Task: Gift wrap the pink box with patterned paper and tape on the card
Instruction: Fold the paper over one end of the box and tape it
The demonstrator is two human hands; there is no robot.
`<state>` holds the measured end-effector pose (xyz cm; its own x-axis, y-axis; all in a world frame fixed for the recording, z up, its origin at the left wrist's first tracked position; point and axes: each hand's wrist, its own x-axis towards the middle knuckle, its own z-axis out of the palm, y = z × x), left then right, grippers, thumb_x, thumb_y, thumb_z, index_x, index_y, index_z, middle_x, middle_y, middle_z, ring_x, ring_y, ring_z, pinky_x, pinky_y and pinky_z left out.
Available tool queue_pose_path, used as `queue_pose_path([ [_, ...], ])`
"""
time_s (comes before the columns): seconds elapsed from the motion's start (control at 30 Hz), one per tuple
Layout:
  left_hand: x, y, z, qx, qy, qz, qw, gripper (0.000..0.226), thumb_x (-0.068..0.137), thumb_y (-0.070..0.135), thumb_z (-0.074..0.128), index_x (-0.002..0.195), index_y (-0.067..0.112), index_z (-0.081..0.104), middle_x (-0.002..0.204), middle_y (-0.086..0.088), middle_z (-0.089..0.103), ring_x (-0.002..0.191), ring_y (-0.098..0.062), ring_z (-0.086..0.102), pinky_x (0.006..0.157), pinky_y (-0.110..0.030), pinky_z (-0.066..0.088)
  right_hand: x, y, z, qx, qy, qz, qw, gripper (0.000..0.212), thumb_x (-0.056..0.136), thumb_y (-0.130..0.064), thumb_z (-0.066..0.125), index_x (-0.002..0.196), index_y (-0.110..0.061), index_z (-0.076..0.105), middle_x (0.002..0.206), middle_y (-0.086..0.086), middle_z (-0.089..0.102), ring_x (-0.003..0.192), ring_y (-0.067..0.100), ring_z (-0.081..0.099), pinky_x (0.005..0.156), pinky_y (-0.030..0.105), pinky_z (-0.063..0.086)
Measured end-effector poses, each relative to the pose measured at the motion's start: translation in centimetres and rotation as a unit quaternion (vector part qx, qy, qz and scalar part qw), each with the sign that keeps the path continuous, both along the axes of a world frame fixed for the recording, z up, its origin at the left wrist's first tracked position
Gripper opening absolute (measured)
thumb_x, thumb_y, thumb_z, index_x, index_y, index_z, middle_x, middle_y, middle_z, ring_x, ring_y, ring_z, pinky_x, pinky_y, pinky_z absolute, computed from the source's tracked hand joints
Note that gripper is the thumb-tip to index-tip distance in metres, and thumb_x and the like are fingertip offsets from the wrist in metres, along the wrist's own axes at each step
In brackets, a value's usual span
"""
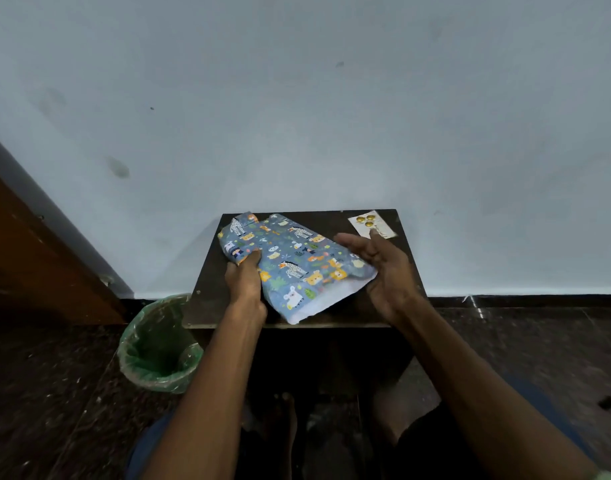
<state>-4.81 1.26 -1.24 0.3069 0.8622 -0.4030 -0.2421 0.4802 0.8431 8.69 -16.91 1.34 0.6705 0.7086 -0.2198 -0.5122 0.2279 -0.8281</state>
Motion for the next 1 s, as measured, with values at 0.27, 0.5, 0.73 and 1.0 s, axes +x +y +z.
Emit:
queue_pose_path([
  [0.27, -2.0, 0.5, 1.1, 0.074, -0.110, -0.140, 0.981, 0.048, 0.106, 0.011, 0.048, 0.153, 0.021, 0.051, 0.143, -0.013, 0.067, 0.119, -0.033, 0.071, 0.093, -0.045, 0.059, 0.2, 0.5, -1.7, -0.049, -0.087, 0.043, 0.994, 0.033, 0.105, 0.000, 0.050, 0.133, -0.007, 0.066, 0.133, 0.010, 0.071, 0.122, 0.025, 0.069, 0.090, 0.032, 0.061],
  [0.5, -3.0, -1.1, 1.8, 0.089, -0.072, -0.126, 0.985, 0.048, 0.101, 0.043, 0.061, 0.146, 0.025, 0.061, 0.140, -0.005, 0.071, 0.124, -0.028, 0.071, 0.101, -0.044, 0.058, -0.5, 0.0, -2.5, -0.023, -0.109, 0.103, 0.988, 0.034, 0.107, 0.000, 0.046, 0.137, -0.003, 0.063, 0.137, 0.016, 0.068, 0.130, 0.032, 0.063, 0.110, 0.044, 0.051],
  [0.73, -3.7, -1.4, 2.1, 0.080, -0.063, -0.175, 0.979, 0.049, 0.116, 0.036, 0.031, 0.153, 0.013, 0.054, 0.148, -0.009, 0.064, 0.130, -0.023, 0.066, 0.092, -0.034, 0.063, -0.4, 0.0, -2.5, -0.031, -0.153, 0.042, 0.987, 0.031, 0.104, 0.002, 0.052, 0.130, -0.006, 0.069, 0.130, 0.016, 0.071, 0.126, 0.036, 0.065, 0.111, 0.052, 0.049],
  [1.0, -6.5, -0.6, 3.0, 0.282, 0.019, -0.300, 0.911, 0.048, 0.108, 0.027, 0.054, 0.155, 0.023, 0.052, 0.139, 0.004, 0.070, 0.121, -0.005, 0.067, 0.090, -0.022, 0.057, 0.2, -0.7, -0.6, -0.026, -0.158, 0.028, 0.987, 0.031, 0.103, 0.000, 0.057, 0.131, -0.004, 0.068, 0.120, 0.008, 0.077, 0.110, 0.021, 0.074, 0.085, 0.028, 0.061],
])
